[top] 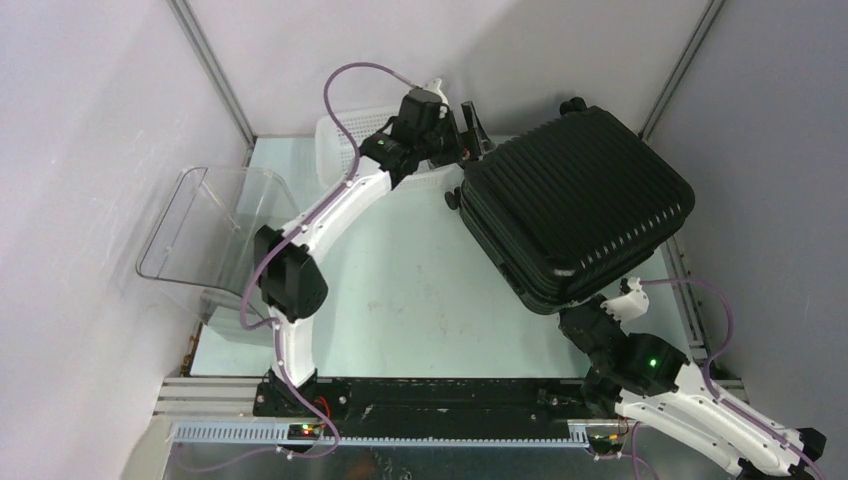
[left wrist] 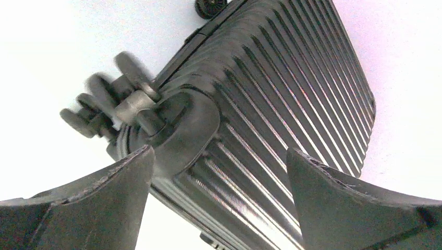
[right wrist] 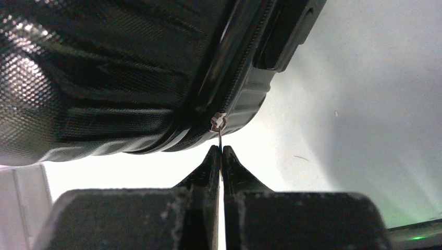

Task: Open, take out, and arrange the luggage
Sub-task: Adjust the luggage at the center of the board.

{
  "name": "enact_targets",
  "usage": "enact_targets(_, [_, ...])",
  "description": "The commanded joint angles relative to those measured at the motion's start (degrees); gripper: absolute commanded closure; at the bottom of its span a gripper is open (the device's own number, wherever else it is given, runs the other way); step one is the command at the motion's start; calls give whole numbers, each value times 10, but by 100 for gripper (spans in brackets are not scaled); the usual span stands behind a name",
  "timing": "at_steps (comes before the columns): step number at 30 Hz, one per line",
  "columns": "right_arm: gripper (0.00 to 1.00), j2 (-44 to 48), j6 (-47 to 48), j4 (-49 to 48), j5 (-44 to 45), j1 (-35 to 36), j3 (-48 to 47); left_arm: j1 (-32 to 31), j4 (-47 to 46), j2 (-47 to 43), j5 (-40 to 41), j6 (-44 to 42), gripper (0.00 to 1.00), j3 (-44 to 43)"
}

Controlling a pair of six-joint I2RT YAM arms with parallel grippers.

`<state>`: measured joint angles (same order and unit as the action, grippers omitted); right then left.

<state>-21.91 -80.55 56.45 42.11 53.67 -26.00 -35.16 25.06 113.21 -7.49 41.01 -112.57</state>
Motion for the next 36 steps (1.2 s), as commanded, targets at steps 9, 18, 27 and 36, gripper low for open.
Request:
enact_targets(9, [100, 47, 5, 60, -48, 5, -17, -62, 243, -169, 315, -206, 0, -27])
enact_targets(18, [100, 23, 50, 18, -65, 5, -17, -53, 185, -299, 257, -192, 0, 129])
enact_targets(27, [100, -9, 164, -84, -106, 4, -17, -47, 44, -358, 56, -128, 0, 317])
enact_targets(36, [100, -74, 261, -217, -154, -15, -17, -105, 22, -340, 50, -144, 7, 342])
